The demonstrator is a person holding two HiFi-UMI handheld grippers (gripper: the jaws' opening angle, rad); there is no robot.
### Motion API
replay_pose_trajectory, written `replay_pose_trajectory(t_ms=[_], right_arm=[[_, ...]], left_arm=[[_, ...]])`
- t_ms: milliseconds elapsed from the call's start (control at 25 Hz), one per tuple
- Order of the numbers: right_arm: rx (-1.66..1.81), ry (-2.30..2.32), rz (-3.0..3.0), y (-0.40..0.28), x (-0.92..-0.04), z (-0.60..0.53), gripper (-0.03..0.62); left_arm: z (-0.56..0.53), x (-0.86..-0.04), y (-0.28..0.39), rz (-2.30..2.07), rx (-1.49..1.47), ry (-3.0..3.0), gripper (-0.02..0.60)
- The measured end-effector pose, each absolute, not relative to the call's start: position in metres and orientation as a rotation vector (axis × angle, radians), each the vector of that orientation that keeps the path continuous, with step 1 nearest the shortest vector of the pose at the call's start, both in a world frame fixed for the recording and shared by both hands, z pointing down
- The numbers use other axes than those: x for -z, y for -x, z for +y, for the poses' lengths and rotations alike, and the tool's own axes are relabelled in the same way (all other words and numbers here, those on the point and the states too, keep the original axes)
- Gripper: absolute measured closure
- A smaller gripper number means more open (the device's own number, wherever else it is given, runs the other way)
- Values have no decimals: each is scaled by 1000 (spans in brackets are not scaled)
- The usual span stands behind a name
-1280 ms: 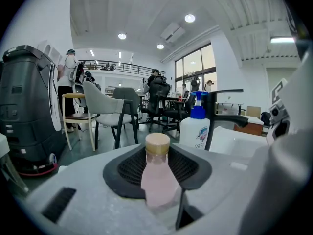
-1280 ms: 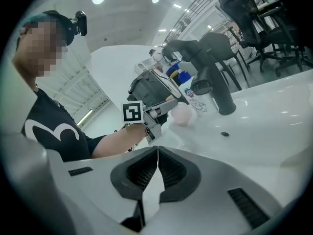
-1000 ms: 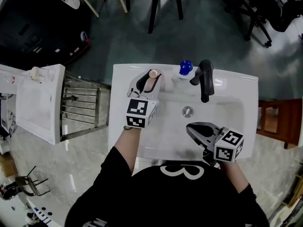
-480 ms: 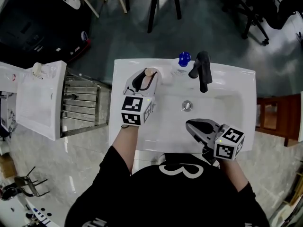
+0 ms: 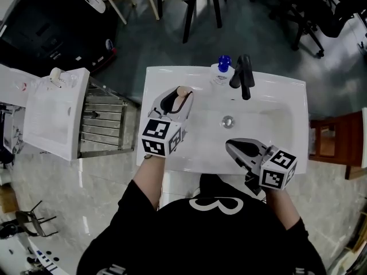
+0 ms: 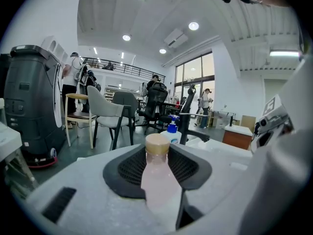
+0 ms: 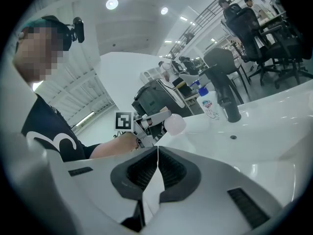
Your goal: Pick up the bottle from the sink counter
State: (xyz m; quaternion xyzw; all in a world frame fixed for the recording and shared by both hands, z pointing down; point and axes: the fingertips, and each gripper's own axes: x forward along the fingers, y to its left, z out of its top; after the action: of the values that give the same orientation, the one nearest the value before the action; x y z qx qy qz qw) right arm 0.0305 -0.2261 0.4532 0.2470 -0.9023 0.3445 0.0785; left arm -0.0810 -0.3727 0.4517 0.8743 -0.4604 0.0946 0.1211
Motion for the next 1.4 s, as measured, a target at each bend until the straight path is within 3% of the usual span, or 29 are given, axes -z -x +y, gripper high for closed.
replay_pose_trajectory(t_ms=[1400], right_arm=[[-625,-840,-2916,-6,-348,-114,580]], left_arm=[[-134,-339,86,-1090,-165,-2630,433]])
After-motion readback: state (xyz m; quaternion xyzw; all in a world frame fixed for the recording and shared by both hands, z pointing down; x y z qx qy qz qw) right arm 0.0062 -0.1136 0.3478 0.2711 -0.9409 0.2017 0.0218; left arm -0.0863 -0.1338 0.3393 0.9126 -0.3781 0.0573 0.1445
